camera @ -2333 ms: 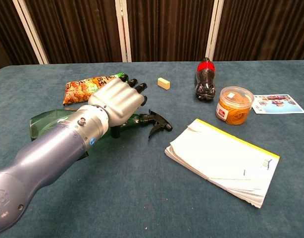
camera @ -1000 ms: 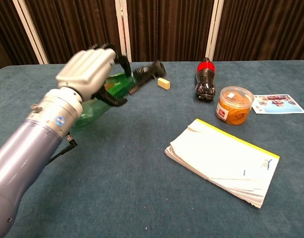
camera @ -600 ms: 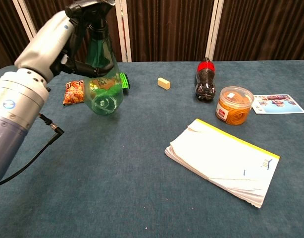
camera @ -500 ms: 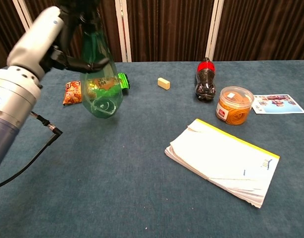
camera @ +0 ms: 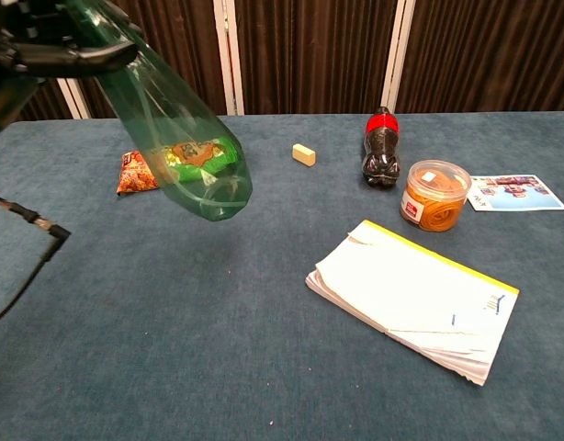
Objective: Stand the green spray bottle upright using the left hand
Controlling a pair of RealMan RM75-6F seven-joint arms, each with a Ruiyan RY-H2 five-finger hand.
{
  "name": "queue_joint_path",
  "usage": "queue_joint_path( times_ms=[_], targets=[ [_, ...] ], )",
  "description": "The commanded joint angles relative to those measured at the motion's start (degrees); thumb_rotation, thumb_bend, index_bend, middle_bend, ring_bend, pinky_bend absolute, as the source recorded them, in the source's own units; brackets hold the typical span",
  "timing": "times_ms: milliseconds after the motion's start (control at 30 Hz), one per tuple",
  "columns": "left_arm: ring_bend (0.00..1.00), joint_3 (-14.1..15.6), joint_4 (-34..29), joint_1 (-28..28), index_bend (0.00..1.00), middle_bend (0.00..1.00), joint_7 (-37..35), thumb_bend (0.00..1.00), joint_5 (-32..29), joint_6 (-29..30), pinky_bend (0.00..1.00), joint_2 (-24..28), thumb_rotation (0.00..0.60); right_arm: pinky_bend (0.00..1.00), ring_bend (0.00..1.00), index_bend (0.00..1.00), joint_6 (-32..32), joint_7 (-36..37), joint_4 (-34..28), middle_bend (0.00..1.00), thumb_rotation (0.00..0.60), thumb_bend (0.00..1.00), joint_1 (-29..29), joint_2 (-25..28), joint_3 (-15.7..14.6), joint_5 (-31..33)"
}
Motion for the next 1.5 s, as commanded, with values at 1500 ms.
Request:
queue_joint_path(
  times_ms=[1500],
  targets=[
    [0.10, 9.91, 11.06, 7.65, 0.75, 0.34, -2.70, 0.54, 12.76, 1.75, 0.06, 2.66, 0.600, 0.00, 0.00, 0.00, -0.99, -3.87, -1.30, 0.00, 0.600, 0.21, -0.03, -0.72, -0.06, 0.54]
  ],
)
